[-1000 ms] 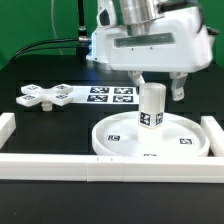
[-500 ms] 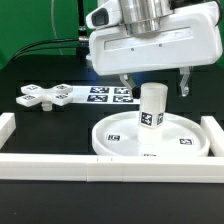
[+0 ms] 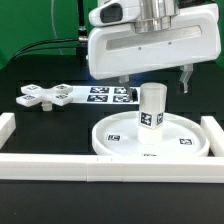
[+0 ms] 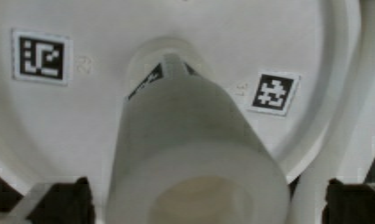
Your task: Assemble round table
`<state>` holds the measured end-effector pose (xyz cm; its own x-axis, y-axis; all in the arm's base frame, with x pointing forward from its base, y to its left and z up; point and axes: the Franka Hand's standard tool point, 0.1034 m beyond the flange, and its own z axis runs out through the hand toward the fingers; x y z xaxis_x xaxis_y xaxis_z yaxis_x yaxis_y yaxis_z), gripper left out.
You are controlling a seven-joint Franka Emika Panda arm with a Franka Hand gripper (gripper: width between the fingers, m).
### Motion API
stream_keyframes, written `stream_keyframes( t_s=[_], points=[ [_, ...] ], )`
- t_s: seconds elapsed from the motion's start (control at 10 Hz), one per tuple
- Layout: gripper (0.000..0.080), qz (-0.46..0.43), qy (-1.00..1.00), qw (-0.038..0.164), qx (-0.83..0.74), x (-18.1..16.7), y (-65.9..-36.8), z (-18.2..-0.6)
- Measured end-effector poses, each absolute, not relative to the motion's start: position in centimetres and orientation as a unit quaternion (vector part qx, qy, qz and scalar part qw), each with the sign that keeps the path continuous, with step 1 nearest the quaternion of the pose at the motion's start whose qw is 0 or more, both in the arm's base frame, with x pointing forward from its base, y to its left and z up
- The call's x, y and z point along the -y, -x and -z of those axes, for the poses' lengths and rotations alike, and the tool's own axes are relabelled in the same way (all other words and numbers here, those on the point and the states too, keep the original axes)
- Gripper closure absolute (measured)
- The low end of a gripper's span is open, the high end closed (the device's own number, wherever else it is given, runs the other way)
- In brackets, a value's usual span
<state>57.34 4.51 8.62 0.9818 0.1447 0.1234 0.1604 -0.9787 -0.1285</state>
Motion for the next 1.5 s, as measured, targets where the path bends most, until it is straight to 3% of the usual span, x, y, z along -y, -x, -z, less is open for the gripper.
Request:
stream_keyframes(
  t_s=[0.3, 0.8, 1.5],
  points=[
    [0.0151, 0.061, 0.984, 0.062, 0.153, -4.23, -57.35, -8.59],
    [0.0151, 0.066, 0.909, 0.017, 0.412, -4.68, -57.47, -8.49],
    [0.0151, 0.037, 0.753, -0.023, 0.656, -4.25, -57.42, -7.86]
  ],
)
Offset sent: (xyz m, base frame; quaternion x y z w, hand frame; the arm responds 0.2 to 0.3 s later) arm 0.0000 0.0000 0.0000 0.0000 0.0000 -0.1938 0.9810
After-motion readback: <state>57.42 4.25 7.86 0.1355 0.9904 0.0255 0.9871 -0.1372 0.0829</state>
